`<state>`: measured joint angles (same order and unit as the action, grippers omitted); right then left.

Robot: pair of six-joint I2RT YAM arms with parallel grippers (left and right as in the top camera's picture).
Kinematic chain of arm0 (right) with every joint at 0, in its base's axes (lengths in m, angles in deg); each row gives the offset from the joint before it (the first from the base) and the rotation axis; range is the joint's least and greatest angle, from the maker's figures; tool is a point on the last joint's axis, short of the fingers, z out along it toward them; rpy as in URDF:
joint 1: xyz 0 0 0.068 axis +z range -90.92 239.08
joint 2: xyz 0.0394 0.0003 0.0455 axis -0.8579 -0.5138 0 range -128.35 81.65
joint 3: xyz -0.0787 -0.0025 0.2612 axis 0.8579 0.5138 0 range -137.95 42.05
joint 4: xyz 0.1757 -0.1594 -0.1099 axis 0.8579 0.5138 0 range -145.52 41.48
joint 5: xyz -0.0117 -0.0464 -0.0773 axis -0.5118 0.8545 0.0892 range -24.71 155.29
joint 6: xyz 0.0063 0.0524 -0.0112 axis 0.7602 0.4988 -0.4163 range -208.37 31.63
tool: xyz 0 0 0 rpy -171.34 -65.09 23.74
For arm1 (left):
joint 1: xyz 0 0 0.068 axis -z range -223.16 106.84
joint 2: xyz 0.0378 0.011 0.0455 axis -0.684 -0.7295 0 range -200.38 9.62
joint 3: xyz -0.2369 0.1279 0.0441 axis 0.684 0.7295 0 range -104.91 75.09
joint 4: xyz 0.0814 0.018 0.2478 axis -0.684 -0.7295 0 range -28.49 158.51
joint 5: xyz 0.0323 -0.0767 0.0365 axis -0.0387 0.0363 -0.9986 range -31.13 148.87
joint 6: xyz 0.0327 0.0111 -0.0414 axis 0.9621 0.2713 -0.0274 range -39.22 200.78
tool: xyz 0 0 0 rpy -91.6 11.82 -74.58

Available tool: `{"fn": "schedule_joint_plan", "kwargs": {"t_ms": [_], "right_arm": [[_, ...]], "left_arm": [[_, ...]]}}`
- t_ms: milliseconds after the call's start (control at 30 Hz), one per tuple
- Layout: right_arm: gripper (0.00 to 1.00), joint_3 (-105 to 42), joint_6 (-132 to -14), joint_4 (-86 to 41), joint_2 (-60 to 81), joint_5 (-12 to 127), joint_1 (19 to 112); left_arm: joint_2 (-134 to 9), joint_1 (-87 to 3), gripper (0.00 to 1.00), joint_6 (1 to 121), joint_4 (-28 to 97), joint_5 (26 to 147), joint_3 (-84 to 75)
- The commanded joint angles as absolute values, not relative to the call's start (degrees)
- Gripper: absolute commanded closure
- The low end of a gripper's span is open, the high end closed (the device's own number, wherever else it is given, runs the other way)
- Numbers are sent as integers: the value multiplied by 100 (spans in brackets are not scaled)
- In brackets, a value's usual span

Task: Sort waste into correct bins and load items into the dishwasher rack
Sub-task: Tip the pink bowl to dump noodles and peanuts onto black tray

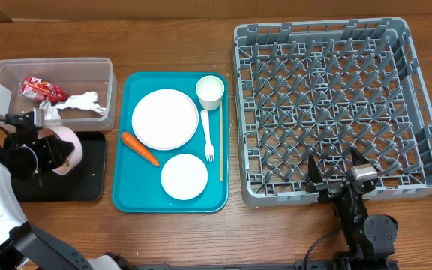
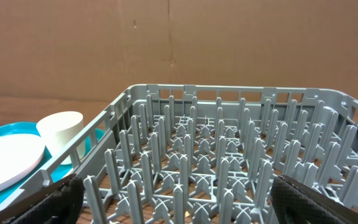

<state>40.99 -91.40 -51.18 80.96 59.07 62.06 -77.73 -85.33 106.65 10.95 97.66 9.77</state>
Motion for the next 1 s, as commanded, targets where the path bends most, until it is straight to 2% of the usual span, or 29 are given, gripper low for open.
{"fn": "schedule_joint_plan", "kwargs": {"t_ms": [0,133,267,467,700,967], "right_arm": [[0,4160,-9115,-5140,8138,5881,6191],[0,4160,-9115,-5140,8138,5881,6191],[0,4160,-9115,-5140,8138,5881,6191],[0,4160,-9115,-5140,8138,5881,6191],[0,4160,-9115,-5140,8138,5881,6191],[0,4160,-9118,-5140,8138,5881,6191]], "left_arm": [[-7736,-8662,96,10779,1279,10050,1191],[-7736,-8892,96,10446,1388,10207,1230],[-7736,-9145,96,11135,1388,11285,1276],[-7736,-9202,96,12013,1536,12207,1676],[-7736,-9222,96,12252,1832,12386,2162],[-7736,-9650,96,12927,2124,13416,2749]]}}
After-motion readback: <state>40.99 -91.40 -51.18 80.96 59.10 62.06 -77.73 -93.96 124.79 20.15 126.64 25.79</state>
